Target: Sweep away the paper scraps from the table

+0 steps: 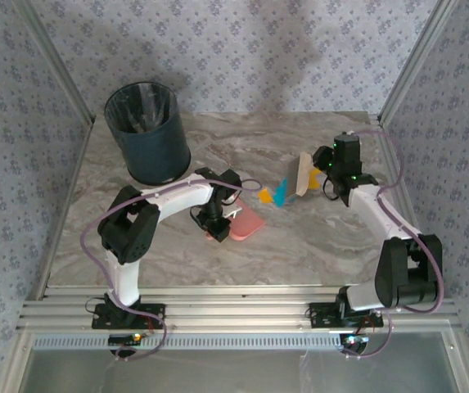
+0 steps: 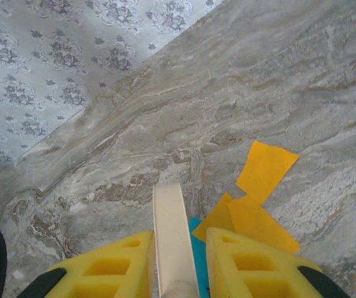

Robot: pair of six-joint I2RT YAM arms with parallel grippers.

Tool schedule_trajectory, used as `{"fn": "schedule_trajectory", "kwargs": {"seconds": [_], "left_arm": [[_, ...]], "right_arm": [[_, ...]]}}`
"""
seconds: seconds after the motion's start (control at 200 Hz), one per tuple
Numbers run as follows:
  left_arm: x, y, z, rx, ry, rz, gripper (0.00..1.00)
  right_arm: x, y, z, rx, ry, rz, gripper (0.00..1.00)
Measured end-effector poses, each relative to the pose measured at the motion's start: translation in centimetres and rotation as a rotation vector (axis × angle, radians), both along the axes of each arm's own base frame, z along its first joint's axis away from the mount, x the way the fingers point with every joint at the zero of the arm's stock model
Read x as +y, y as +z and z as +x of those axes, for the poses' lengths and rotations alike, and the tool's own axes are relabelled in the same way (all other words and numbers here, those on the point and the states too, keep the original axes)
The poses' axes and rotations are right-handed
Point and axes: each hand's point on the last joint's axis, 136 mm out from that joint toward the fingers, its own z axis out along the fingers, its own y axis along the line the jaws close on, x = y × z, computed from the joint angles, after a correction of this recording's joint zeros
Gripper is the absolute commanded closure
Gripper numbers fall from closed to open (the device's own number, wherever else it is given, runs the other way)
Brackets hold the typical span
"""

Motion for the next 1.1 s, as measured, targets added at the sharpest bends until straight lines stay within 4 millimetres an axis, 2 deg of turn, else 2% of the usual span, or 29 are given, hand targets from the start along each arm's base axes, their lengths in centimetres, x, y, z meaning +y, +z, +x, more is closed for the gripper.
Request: {"fn": "schedule_trajectory", "kwargs": {"seconds": [0.235, 0.58, 0.68, 0.924, 1.099], "left_arm": [[-0.1, -0.4, -0.1, 0.013, -0.011, 0.006, 1.0], [-0.5, 0.0, 0.0, 0.02, -0.021, -0.003, 1.0], [-0.8, -0.1, -0.1, 0.028, -0.024, -0.006, 1.0], [-1.1, -0.3, -0.1, 0.037, -0.026, -0.008, 1.0], [-1.4, -0.1, 0.1, 0.035, -0.033, -0.016, 1.0]], "right_arm": [[-1.6, 0.7, -0.1, 0.01, 0.03, -0.158, 1.0], [-5.6, 3.0, 0.4, 0.006, -0.001, -0.351, 1.0], [-6.7, 3.7, 1.0, 0.003, -0.015, -0.402, 1.0], [-9.0, 3.4, 3.9, 0.052, -0.051, -0.542, 1.0], [-9.5, 2.7, 6.0, 0.075, -0.038, -0.606, 1.0]]}}
